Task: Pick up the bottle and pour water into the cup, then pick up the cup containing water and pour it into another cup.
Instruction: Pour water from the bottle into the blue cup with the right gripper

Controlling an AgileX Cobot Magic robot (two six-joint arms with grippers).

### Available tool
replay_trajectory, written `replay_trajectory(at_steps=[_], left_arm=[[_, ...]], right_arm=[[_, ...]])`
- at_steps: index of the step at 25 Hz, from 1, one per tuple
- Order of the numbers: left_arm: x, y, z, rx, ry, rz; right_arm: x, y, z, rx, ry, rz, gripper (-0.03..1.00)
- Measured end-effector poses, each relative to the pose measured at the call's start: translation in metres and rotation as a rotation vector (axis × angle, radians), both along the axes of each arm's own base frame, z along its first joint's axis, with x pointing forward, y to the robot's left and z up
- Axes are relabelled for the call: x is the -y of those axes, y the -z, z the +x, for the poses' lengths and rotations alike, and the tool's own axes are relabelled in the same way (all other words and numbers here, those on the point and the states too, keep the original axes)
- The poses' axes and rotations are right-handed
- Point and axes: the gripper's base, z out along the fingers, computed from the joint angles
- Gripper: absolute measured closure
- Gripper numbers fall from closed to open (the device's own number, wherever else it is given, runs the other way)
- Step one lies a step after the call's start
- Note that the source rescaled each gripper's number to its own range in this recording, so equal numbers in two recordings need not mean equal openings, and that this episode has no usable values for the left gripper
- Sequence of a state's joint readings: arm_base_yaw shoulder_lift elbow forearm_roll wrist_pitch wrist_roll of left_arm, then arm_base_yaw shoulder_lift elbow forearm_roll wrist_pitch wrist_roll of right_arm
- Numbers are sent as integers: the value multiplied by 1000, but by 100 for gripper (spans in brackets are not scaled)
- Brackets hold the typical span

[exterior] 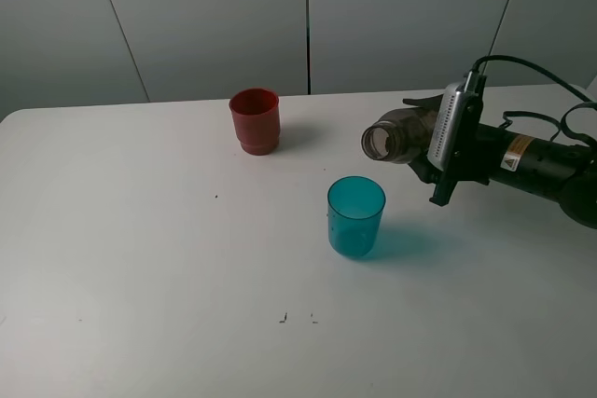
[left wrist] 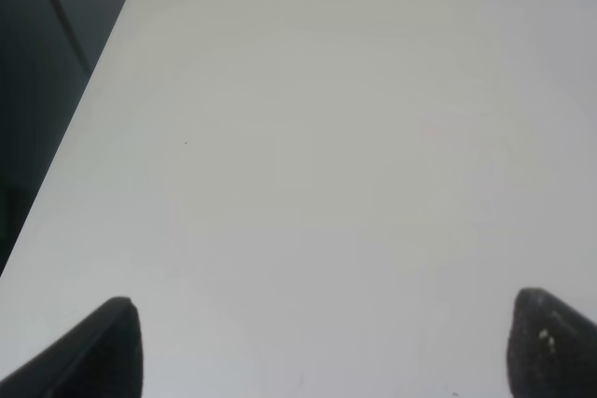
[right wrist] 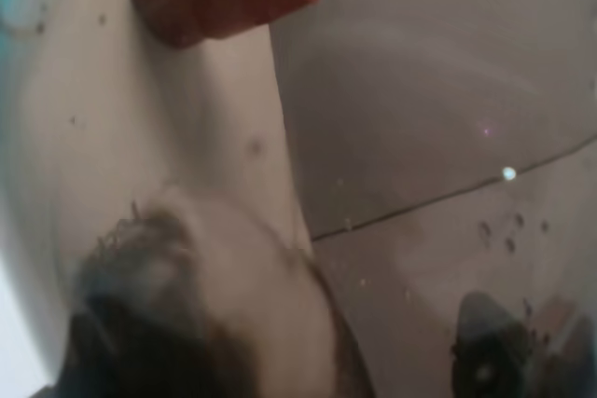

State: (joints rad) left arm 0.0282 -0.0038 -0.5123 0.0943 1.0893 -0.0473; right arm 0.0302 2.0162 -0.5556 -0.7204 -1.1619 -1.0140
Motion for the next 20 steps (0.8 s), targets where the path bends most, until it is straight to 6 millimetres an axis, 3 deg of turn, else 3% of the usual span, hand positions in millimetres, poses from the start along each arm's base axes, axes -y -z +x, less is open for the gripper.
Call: replay_trajectory(at_steps=[20], left_arm=[[0, 0, 0, 0, 0, 0]], right_arm=[[-6, 0, -2, 65, -53, -75, 90]])
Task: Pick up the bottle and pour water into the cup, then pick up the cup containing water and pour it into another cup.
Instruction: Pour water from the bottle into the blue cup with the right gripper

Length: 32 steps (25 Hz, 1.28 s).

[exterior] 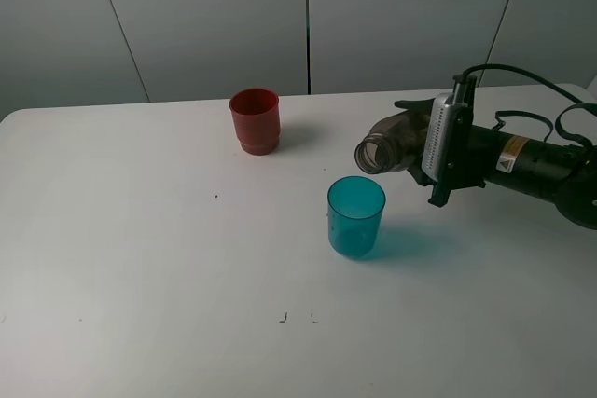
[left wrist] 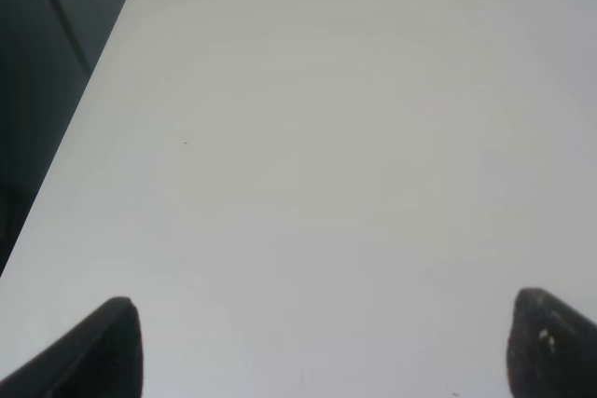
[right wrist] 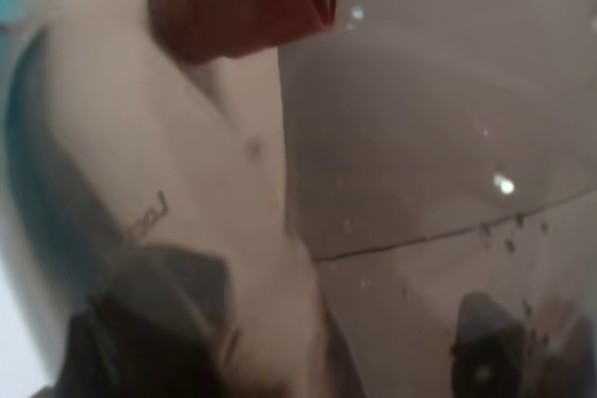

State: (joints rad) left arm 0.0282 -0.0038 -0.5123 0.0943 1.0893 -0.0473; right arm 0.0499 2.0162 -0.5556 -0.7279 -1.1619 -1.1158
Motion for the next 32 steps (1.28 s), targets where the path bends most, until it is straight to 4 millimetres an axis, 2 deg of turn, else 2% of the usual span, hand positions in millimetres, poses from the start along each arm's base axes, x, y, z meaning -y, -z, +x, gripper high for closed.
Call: replay_trajectory(at_steps=[14, 32], left_arm=[[0, 0, 0, 0, 0, 0], [0, 0, 0, 0, 0, 0]], right_arm=[[2, -5, 10, 75, 19, -41, 90], [2, -5, 10, 152, -12, -127, 90]])
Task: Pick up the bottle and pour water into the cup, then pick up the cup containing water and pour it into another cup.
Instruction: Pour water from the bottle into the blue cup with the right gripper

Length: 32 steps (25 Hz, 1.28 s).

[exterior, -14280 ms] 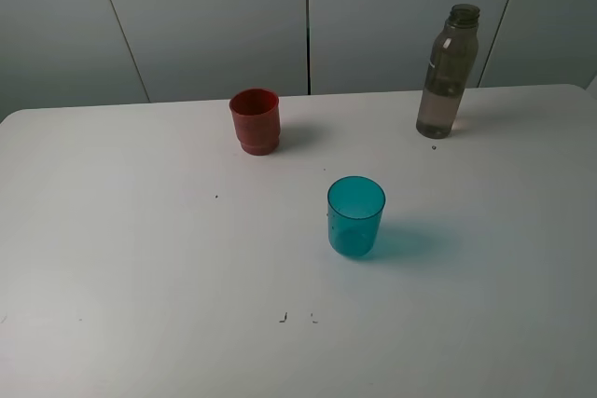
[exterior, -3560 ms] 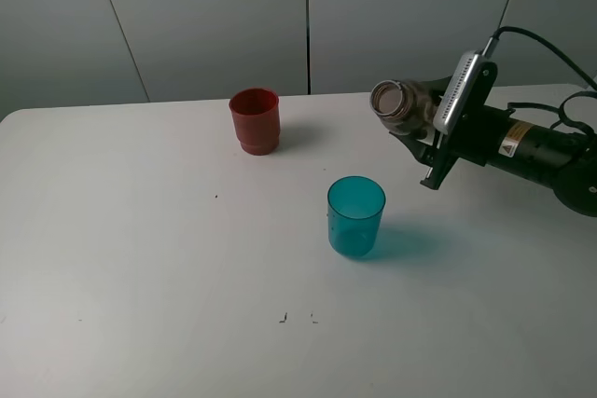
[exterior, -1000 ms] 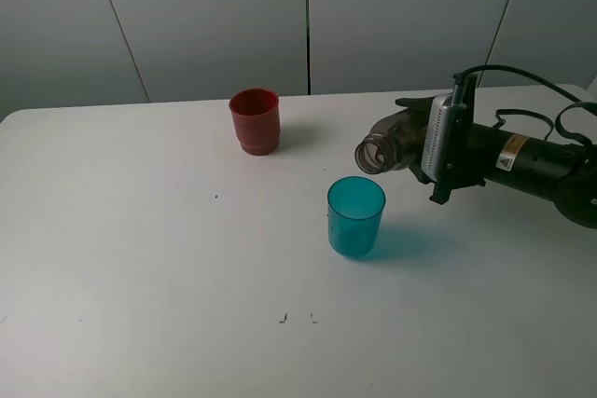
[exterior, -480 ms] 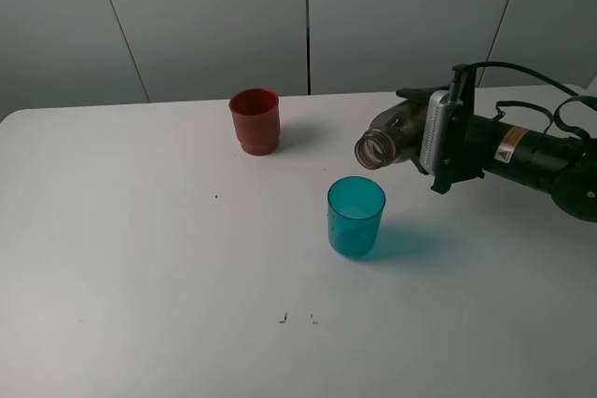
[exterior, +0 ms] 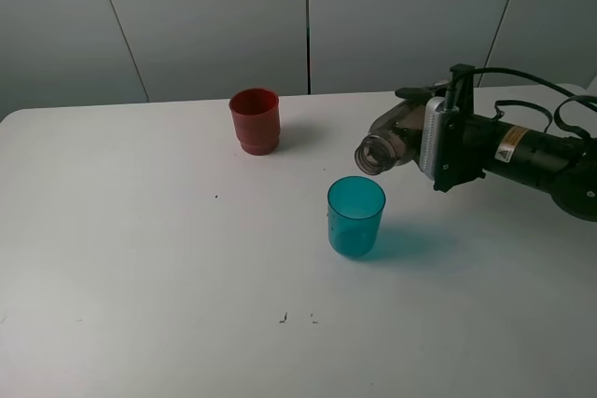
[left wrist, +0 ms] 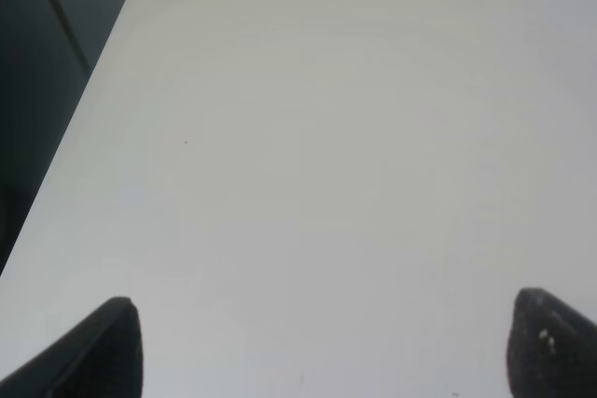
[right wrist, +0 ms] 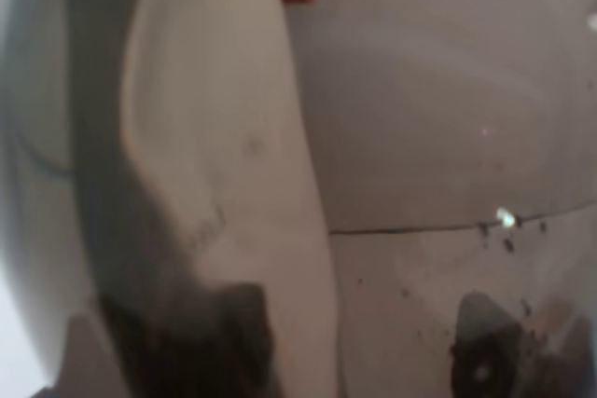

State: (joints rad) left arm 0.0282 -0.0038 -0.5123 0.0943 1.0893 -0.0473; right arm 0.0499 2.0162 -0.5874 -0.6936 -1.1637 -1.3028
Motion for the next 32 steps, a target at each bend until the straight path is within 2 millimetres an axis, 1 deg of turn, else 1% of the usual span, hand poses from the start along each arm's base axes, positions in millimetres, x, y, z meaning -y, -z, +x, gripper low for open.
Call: replay_trajectory(at_steps=[11, 18, 32], left_arm=[[0, 0, 0, 0, 0, 0], [0, 0, 0, 0, 0, 0], [0, 0, 0, 0, 0, 0]], right_arm=[[0, -1, 0, 32, -7, -36, 90], [0, -16, 1, 89, -5, -34, 90], [2, -16, 2, 112, 8, -61, 90]])
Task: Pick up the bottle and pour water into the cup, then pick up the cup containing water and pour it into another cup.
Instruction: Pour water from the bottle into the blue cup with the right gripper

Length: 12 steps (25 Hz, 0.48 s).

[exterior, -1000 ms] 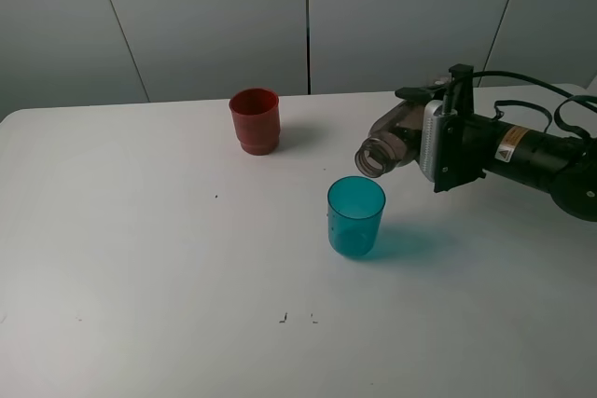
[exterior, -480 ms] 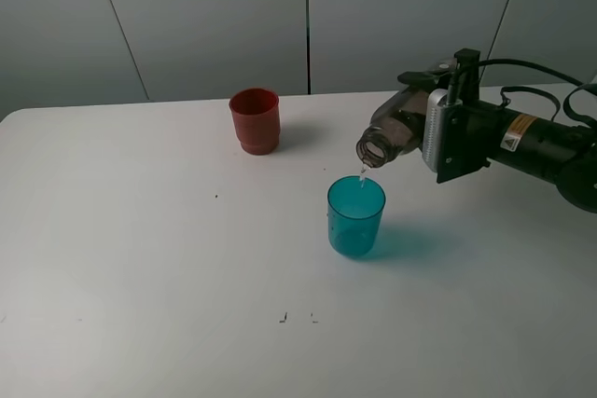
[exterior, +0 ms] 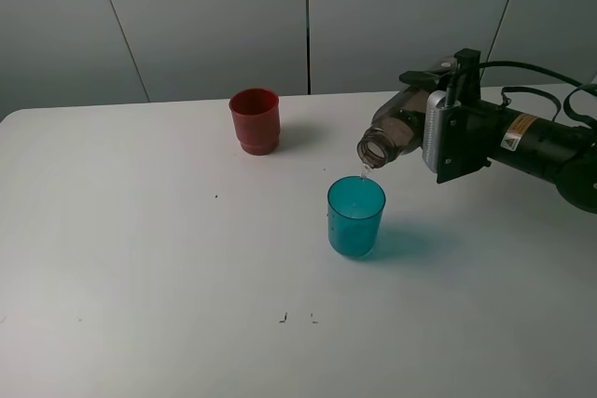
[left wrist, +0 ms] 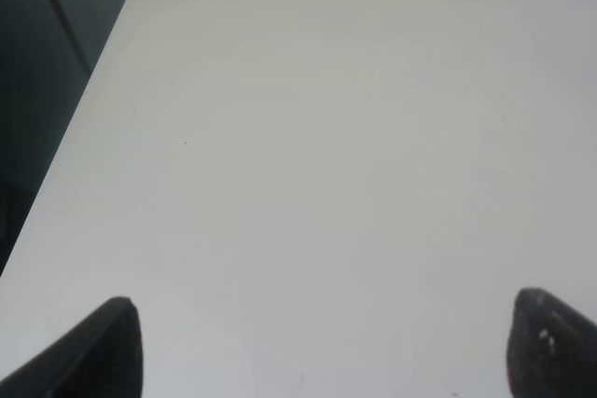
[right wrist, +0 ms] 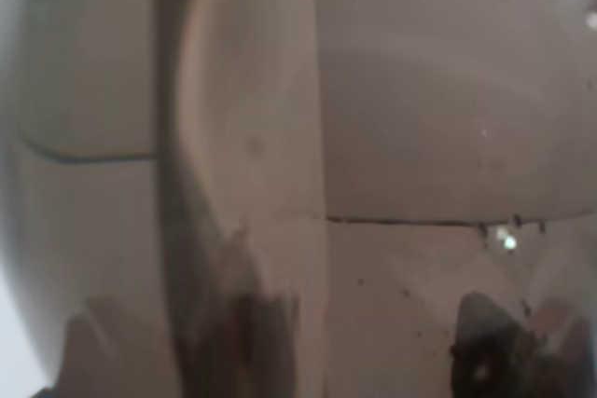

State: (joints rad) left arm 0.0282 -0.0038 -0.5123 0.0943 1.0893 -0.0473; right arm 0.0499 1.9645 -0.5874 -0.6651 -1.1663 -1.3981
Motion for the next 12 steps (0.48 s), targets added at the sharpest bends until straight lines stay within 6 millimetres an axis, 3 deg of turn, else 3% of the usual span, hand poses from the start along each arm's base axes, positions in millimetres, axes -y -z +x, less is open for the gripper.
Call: replay_trajectory(at_steps=[12], left_arm=[[0, 0, 0, 0, 2, 3]], right_arm=[[0, 0, 0, 29, -9, -38, 90]])
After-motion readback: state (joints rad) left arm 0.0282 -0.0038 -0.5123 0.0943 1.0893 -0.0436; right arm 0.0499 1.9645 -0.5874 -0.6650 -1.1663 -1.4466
